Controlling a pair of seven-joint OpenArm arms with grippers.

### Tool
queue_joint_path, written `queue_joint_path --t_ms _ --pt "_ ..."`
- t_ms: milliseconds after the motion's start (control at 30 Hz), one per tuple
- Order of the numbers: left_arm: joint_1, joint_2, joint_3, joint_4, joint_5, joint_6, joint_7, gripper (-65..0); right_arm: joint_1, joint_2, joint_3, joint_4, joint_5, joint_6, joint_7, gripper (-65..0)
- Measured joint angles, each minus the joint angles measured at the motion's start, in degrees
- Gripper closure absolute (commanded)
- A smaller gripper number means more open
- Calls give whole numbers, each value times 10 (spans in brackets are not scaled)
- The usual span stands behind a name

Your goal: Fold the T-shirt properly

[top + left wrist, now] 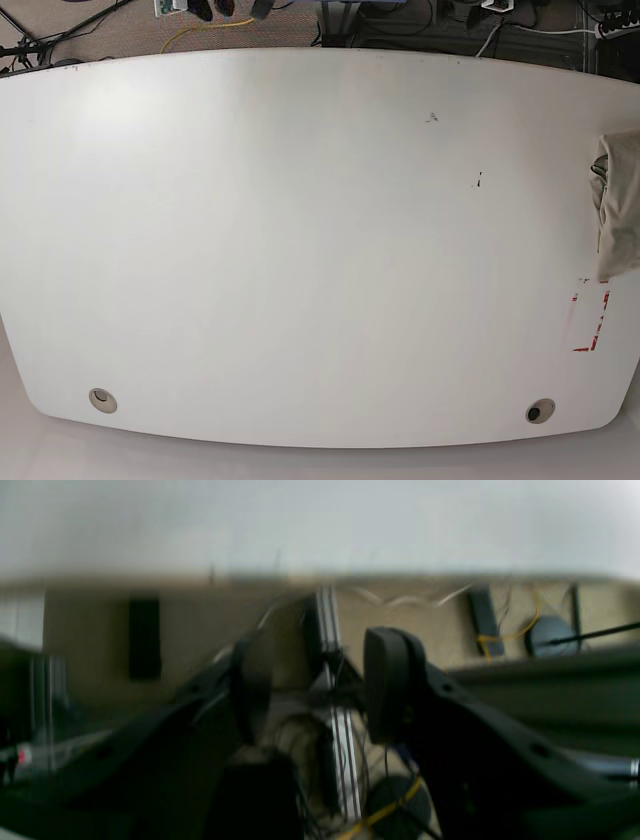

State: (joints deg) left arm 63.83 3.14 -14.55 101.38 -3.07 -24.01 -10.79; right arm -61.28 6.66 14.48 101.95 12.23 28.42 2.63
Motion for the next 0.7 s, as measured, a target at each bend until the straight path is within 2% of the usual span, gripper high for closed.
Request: queue_joint_path --t_ms 100,267,433,700 --pt "-5 -1 0 -49 -2 -1 -2 -268 -10 0 -22 -24 1 1 0 -128" --pt "-27 -7 -1 -162 -1 0 -20 -268 11 9 -46 -128 -16 -2 0 -130" --pt "-98 -14 1 -283 0 0 -54 -268 82 13 -55 -251 -33 -4 48 -130" --pt "-212 -51 32 -458 0 0 -52 -268 186 11 -56 -423 -55 -6 46 -130"
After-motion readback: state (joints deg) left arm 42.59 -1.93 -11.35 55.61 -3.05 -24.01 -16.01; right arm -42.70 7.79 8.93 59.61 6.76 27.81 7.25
